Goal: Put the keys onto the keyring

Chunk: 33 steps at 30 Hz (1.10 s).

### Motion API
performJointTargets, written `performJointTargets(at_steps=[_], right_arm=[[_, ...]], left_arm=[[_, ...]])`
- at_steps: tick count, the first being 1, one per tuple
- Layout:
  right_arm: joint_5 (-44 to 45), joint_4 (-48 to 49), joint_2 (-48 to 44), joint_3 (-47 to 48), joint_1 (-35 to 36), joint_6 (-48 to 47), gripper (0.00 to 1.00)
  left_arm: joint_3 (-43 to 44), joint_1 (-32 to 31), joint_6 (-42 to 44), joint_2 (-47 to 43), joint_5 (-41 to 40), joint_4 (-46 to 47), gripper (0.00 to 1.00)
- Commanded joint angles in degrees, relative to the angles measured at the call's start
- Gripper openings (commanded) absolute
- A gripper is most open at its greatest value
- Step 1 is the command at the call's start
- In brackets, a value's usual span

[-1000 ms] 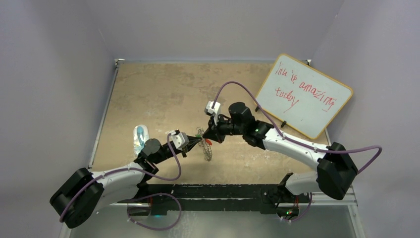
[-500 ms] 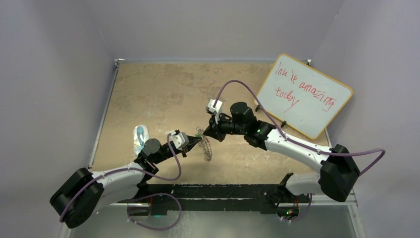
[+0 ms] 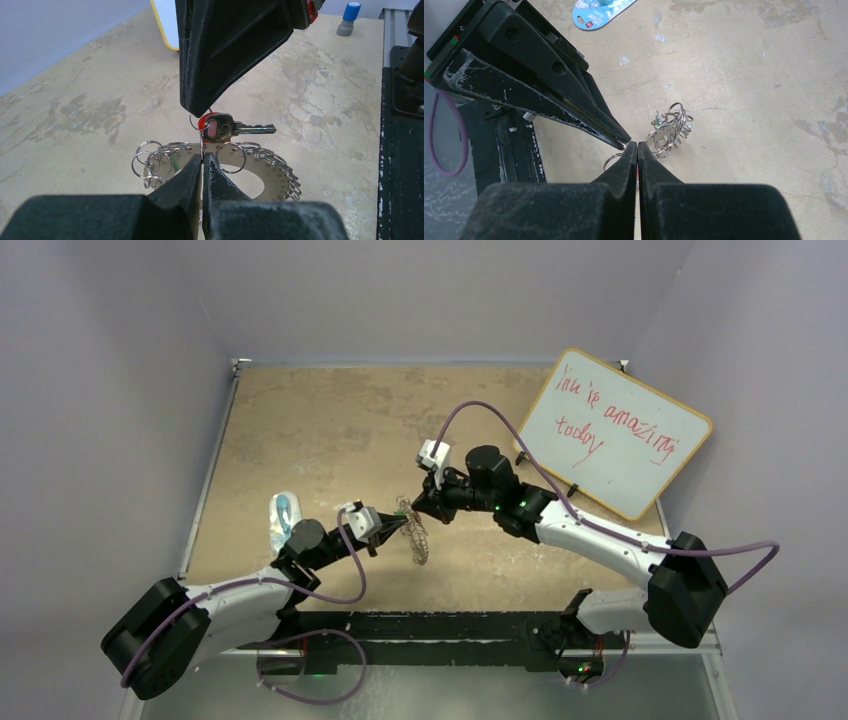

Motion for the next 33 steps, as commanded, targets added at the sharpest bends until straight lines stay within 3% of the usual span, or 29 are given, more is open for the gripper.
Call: performJointTargets(at_steps=[1,20,33], right_arm=[[-0.63,1.00,-0.96,1.50,0.37,-1.50,0.00],[2.84,-1.09,-1.18,0.44,0.29,-1.08,0.00],[-4.35,-1.29,-2.70,2.38,0.37,-1.23,0.00]], left_arm=[[1.65,-0.07,-0.79,0.21,1.01,2.99,0.00],[1.45,-0.12,-1.07,-0.01,0.78,3.46,0.00],[1.45,-0.11,-1.07,0.21,0.70,3.50,0.00]])
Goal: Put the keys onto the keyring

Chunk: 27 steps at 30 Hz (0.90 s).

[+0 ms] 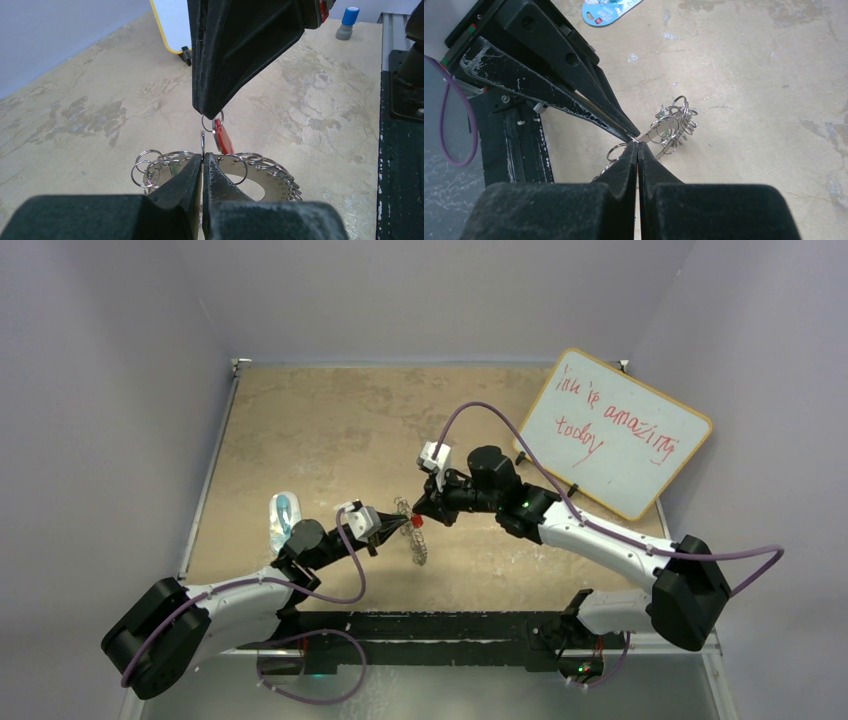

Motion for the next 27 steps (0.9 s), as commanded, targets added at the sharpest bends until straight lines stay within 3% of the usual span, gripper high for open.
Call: performJointTargets(at_steps=[1,27], right_arm=[[-3.29,0.35,-1.47,2.53,0.37,-0.56,0.00],[-1.46,-1.61,2.68,4.85,0.35,-0.57,0.00]], left_arm=[[1.45,-0.03,-0.72,0.12,0.69,2.69,0.00],[1.50,-0.07,-0.57,-0.24,0.63,2.34,0.00]])
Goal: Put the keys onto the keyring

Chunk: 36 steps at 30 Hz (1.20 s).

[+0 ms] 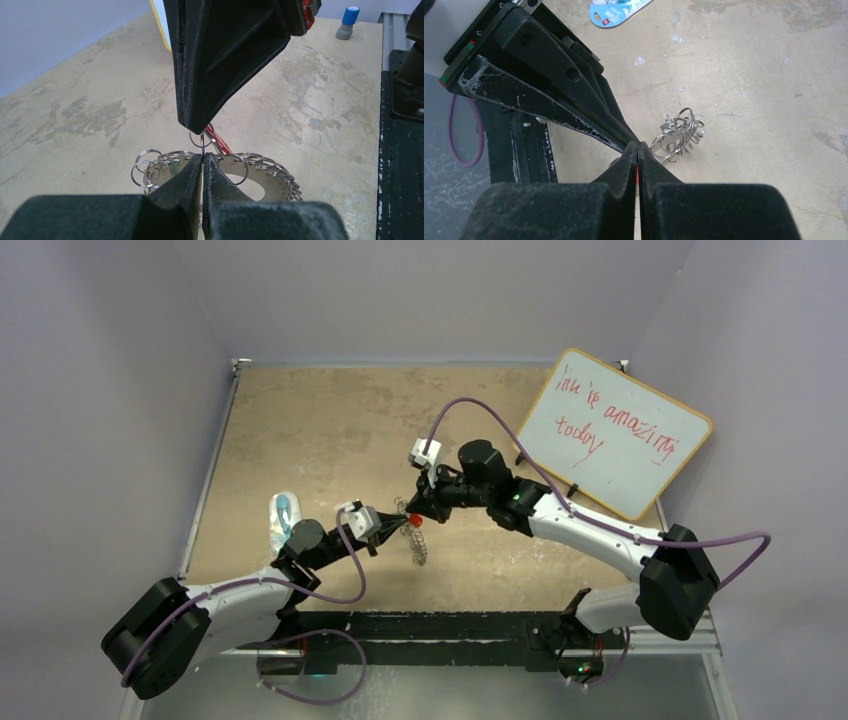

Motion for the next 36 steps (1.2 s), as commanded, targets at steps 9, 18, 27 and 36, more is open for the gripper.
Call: performJointTargets(at_steps=[9,18,27,36], right_arm=[[5.19,-1.16,-1.57,0.15,0.35,-0.49,0.00],[7.15,-0.89,-2.68,-1.45,0.34,-1.22,0.00],[4.58,0.48,-4.12,-3.07,0.35,-2.29,0.00],[2.94,1.27,-4.34,-3.29,0.43,-1.96,0.00]], left_arm=[[1.53,-0.07,-0.57,-0.32,0.66,2.36,0.00],[1.54,-0.07,-0.53,-0.15,0.63,2.45,0.00],[1.54,-0.07,-0.65,-0.10,0.63,2.45,0.00],[1.54,-0.08,-0.66,0.03,0.63,2.54,0.00]])
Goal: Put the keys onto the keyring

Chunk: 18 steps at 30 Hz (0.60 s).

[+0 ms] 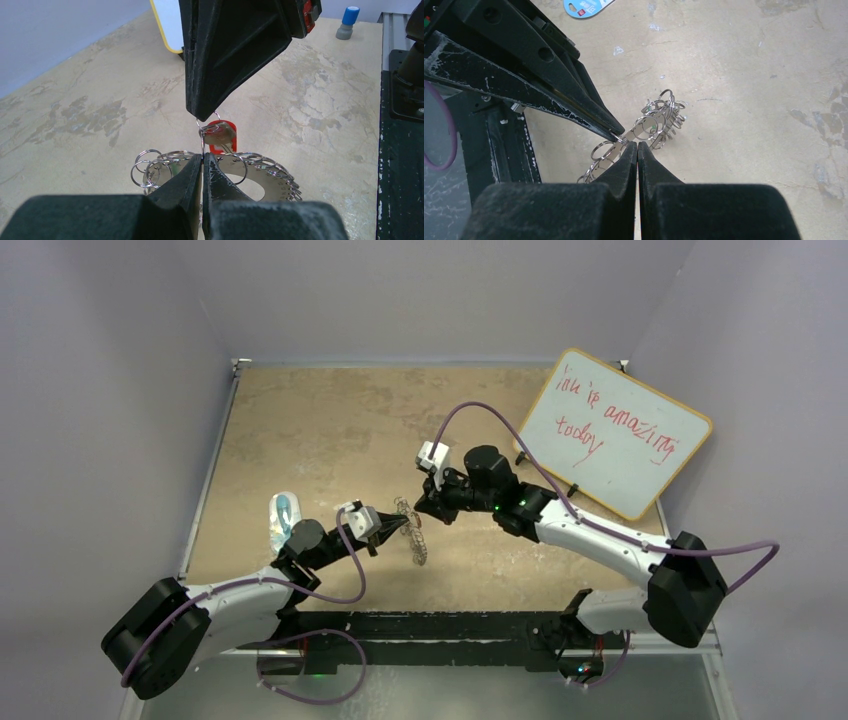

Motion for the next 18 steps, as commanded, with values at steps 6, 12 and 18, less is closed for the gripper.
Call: performJointTargets(at_steps=[6,12,18], right_arm=[[-4.00,2.39,-2.62,-0.28,0.56,-0.55,0.00],[-4.20,2.48,-1.55,0.40,0.94,-0.37,0.00],[-3.56,1.92,-0.13,0.61,1.36,-0.69,0.00]], left_arm=[[1.54,-0.07,-0.66,0.27,0.53,2.59,0.00],[1.58,-0.03,-0.84,0.39,0.72,2.84,0.00],[1.54,-0.07,-0.68,0.04,0.59,2.48,0.00]])
